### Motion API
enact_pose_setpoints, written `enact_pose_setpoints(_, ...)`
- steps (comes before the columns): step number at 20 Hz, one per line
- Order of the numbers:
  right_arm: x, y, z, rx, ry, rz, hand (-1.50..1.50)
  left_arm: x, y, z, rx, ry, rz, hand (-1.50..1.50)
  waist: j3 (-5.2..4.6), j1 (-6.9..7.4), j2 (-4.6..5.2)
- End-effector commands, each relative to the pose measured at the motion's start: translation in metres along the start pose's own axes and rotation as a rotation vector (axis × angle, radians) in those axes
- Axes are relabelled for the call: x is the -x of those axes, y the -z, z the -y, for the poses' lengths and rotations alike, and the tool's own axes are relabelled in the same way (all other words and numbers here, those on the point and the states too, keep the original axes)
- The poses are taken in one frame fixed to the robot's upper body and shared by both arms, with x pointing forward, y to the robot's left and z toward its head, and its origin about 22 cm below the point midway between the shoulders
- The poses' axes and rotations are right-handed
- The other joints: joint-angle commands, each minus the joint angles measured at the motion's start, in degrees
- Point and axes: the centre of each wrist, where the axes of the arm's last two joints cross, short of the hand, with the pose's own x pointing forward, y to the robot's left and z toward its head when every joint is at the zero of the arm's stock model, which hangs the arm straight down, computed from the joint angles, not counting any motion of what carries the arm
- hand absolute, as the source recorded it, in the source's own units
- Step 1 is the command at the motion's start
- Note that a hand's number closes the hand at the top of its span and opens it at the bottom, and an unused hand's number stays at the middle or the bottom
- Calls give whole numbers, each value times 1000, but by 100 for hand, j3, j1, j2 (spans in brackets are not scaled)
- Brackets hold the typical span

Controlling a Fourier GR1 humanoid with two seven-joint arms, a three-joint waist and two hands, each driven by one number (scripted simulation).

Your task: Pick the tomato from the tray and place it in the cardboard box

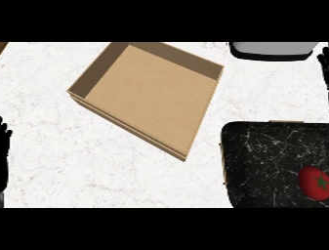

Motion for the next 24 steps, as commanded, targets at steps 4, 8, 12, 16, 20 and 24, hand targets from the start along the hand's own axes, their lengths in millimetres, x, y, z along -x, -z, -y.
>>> enact_pose_setpoints(4, -14, 6, 0, -161, 311, 100, -150, -12, -5, 25, 164, 115, 111, 0, 23, -250, -152)
enact_pose_setpoints(8, 8, -15, 52, -129, -291, -41, 150, -18, -17, 39, 297, 119, 152, 0, 3, -392, -149)
enact_pose_setpoints(12, 45, -51, 48, 143, 202, -120, -150, -9, -22, 40, 343, 129, 132, 0, 19, -269, -156)
enact_pose_setpoints(16, 49, -81, 79, -16, 87, -61, -150, -2, -17, 57, 346, 145, 134, 0, 11, -240, -148)
enact_pose_setpoints(20, 21, -55, 114, -213, -221, -111, -150, -22, -9, 50, 347, 129, 139, 0, 2, -236, -135)
enact_pose_setpoints(24, -5, -43, 133, -420, -400, -179, -150, -22, -6, 65, 349, 124, 143, 0, -3, -277, -125)
